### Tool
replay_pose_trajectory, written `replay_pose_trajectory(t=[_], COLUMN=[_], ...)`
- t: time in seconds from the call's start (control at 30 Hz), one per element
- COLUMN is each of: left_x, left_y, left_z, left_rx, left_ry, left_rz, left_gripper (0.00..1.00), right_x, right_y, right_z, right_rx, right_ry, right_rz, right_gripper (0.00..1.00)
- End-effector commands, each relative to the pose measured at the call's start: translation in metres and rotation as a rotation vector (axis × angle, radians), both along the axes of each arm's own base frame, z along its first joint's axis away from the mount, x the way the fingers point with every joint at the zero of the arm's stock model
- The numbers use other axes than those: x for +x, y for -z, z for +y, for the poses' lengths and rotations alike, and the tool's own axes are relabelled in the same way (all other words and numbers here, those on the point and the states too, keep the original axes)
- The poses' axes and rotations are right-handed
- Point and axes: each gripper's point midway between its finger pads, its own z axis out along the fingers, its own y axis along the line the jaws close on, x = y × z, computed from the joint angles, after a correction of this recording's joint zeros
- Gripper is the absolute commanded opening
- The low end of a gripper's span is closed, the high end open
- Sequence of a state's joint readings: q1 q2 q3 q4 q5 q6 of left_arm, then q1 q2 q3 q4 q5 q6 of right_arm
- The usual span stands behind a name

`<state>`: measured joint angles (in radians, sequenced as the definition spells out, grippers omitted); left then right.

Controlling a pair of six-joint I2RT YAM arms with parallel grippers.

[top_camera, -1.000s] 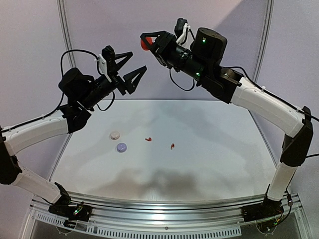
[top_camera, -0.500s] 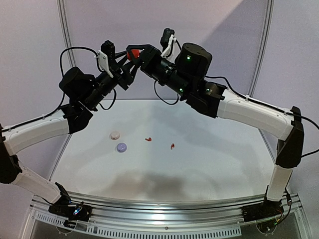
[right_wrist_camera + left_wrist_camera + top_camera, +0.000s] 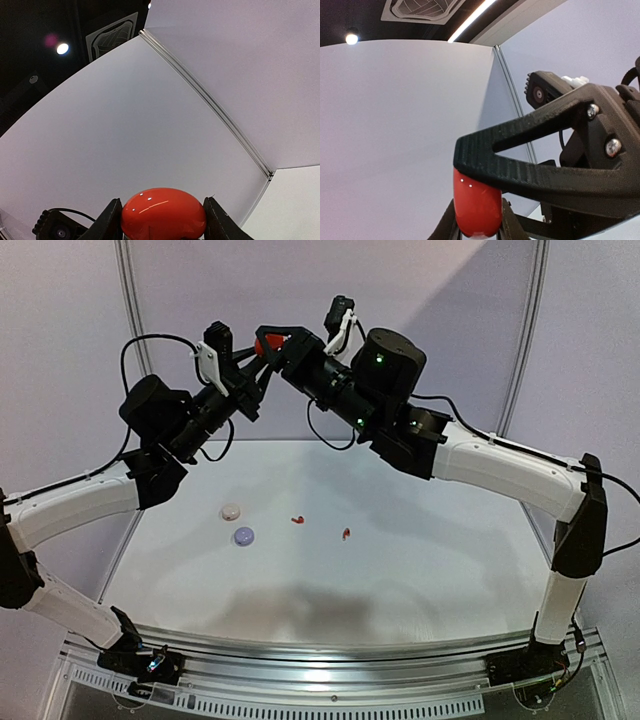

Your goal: Insert the wireless bluetooth earbuds into the charging case

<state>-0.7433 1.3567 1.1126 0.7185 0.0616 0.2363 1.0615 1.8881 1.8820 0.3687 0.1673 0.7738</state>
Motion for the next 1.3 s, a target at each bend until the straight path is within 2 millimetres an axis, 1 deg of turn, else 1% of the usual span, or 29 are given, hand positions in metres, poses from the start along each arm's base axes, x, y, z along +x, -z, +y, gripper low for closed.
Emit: replay_pose_trajectory(t=[0.0,0.03,0.07,0.1,0.23,0.27,0.3,0.37,0.4,0.43,0.5,0.53,0.6,0.63,0.7,0.77,0.83,0.87,0.9,0.93,0.97,1.0,1.03,1.07,1.1,1.17,1.27], left_x=[-0.010,-0.011,-0.013,-0.014,-0.015,-0.015,-0.016,-0.018,-0.017,-0.016,-0.017,-0.019,-0.033,-0.039,-0.051,-0.068,-0.089,-0.098,-0.105,-0.113,-0.119,-0.125,-0.129,-0.131,-0.133,-0.136,-0.139], left_y=[-0.011,-0.011,-0.009,-0.008,0.005,0.007,0.010,0.015,0.019,0.024,0.035,0.043,0.061,0.071,0.094,0.108,0.118,0.121,0.123,0.129,0.132,0.133,0.134,0.136,0.137,0.140,0.143], left_z=[0.010,0.010,0.009,0.009,0.011,0.011,0.012,0.013,0.015,0.016,0.017,0.016,0.010,0.009,0.009,0.008,0.007,0.007,0.007,0.008,0.009,0.010,0.011,0.012,0.012,0.014,0.016], left_rx=[-0.022,-0.017,-0.007,0.001,0.028,0.030,0.037,0.051,0.057,0.064,0.088,0.109,0.173,0.206,0.275,0.337,0.400,0.420,0.434,0.454,0.463,0.467,0.468,0.468,0.469,0.471,0.481], left_ry=[-0.023,-0.019,-0.013,-0.009,0.003,0.008,0.014,0.029,0.035,0.045,0.079,0.114,0.236,0.288,0.388,0.493,0.598,0.639,0.678,0.717,0.745,0.772,0.789,0.800,0.806,0.809,0.811], left_rz=[-0.045,-0.049,-0.051,-0.052,-0.022,-0.012,-0.003,0.018,0.038,0.063,0.122,0.154,0.214,0.249,0.326,0.363,0.375,0.383,0.383,0.415,0.432,0.445,0.459,0.475,0.487,0.510,0.527], left_gripper=[0.00,0.00,0.00,0.00,0.00,0.00,0.00,0.00,0.00,0.00,0.00,0.00,0.00,0.00,0.00,0.00,0.00,0.00,0.00,0.00,0.00,0.00,0.00,0.00,0.00,0.00,0.00], right_x=[0.008,0.007,0.006,0.006,-0.001,-0.003,-0.006,-0.012,-0.017,-0.021,-0.031,-0.037,-0.049,-0.057,-0.071,-0.083,-0.093,-0.099,-0.103,-0.107,-0.108,-0.110,-0.110,-0.112,-0.113,-0.115,-0.117], right_y=[0.029,0.031,0.031,0.029,0.017,0.014,0.009,0.001,-0.006,-0.007,-0.009,-0.013,-0.004,-0.006,0.004,0.020,0.034,0.037,0.040,0.043,0.052,0.055,0.063,0.067,0.076,0.087,0.104], right_z=[0.011,0.012,0.012,0.011,0.007,0.006,0.003,-0.002,-0.007,-0.009,-0.014,-0.021,-0.026,-0.035,-0.044,-0.053,-0.059,-0.062,-0.063,-0.063,-0.060,-0.058,-0.054,-0.051,-0.045,-0.037,-0.024], right_rx=[-0.044,-0.046,-0.048,-0.049,-0.080,-0.088,-0.094,-0.109,-0.109,-0.125,-0.183,-0.217,-0.331,-0.371,-0.474,-0.574,-0.636,-0.654,-0.674,-0.695,-0.727,-0.748,-0.774,-0.786,-0.802,-0.816,-0.849], right_ry=[0.015,0.012,0.010,0.007,0.006,0.005,0.004,-0.008,-0.015,-0.022,-0.033,-0.030,-0.064,-0.073,-0.109,-0.151,-0.190,-0.218,-0.246,-0.272,-0.305,-0.330,-0.355,-0.380,-0.412,-0.456,-0.487], right_rz=[0.035,0.033,0.029,0.023,-0.051,-0.068,-0.092,-0.139,-0.160,-0.183,-0.239,-0.271,-0.330,-0.362,-0.416,-0.441,-0.468,-0.478,-0.477,-0.473,-0.457,-0.451,-0.440,-0.437,-0.431,-0.431,-0.431], right_gripper=[0.26,0.30,0.37,0.49,0.78,0.90,0.98,0.99,0.99,0.99,0.99,0.99,0.99,0.99,0.99,0.99,0.99,0.99,0.99,0.99,0.99,0.97,0.93,0.90,0.87,0.84,0.86])
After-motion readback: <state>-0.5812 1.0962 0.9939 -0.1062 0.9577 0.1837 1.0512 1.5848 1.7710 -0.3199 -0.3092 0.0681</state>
